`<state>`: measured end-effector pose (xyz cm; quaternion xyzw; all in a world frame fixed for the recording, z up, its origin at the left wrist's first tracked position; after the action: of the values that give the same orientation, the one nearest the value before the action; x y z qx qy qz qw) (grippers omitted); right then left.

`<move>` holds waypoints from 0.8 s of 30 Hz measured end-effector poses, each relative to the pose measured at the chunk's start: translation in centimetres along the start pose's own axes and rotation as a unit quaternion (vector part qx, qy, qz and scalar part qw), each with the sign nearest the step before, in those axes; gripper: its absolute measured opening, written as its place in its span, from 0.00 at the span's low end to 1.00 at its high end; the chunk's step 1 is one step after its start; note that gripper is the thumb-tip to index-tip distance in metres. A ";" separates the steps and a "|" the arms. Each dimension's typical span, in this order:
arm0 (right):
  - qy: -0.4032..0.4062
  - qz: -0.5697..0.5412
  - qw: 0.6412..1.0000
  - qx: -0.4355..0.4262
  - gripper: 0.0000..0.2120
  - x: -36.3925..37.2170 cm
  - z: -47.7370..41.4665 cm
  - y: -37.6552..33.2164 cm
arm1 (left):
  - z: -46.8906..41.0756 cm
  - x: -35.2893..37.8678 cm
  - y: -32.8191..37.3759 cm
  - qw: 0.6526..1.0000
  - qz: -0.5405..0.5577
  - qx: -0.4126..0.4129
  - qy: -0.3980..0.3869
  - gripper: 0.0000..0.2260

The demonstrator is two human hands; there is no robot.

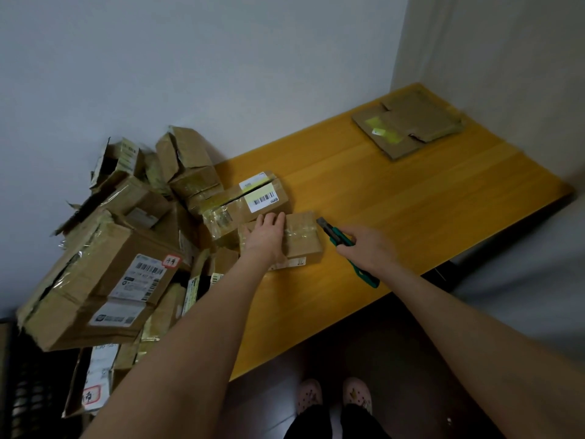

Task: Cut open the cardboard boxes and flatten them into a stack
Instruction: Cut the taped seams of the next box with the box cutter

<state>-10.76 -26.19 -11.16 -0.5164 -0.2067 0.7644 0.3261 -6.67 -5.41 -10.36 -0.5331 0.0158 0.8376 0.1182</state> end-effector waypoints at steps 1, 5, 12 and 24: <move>0.003 0.005 1.000 -0.005 0.23 -0.2 0.0 0.0 | 0.0 0.0 0.0 1.000 -0.001 -0.001 -0.001 0.51; 0.014 0.043 0.999 -0.026 0.22 -0.7 -0.1 -0.1 | -0.1 0.0 0.1 1.000 -0.002 -0.001 -0.002 0.51; -0.051 -0.018 0.998 -0.039 0.26 -0.7 -0.6 0.2 | -0.1 0.0 0.1 1.000 -0.008 -0.009 -0.009 0.51; -0.100 0.022 0.994 -0.046 0.27 -1.1 0.7 0.3 | -0.1 -0.1 0.3 1.000 -0.014 -0.016 -0.019 0.51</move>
<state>-11.17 -27.21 -10.36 -0.4560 -0.2617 0.8089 0.2633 -6.64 -5.73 -10.32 -0.5190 -0.0077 0.8461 0.1214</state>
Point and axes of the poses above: each hand's wrist, its own z-axis away from the middle knuckle, its own x-axis out of the palm, y = z × x, the point moved 3 cm from there along -z, towards the middle knuckle, and after that the axes turned 9 degrees about -z, right-handed, at the moved point
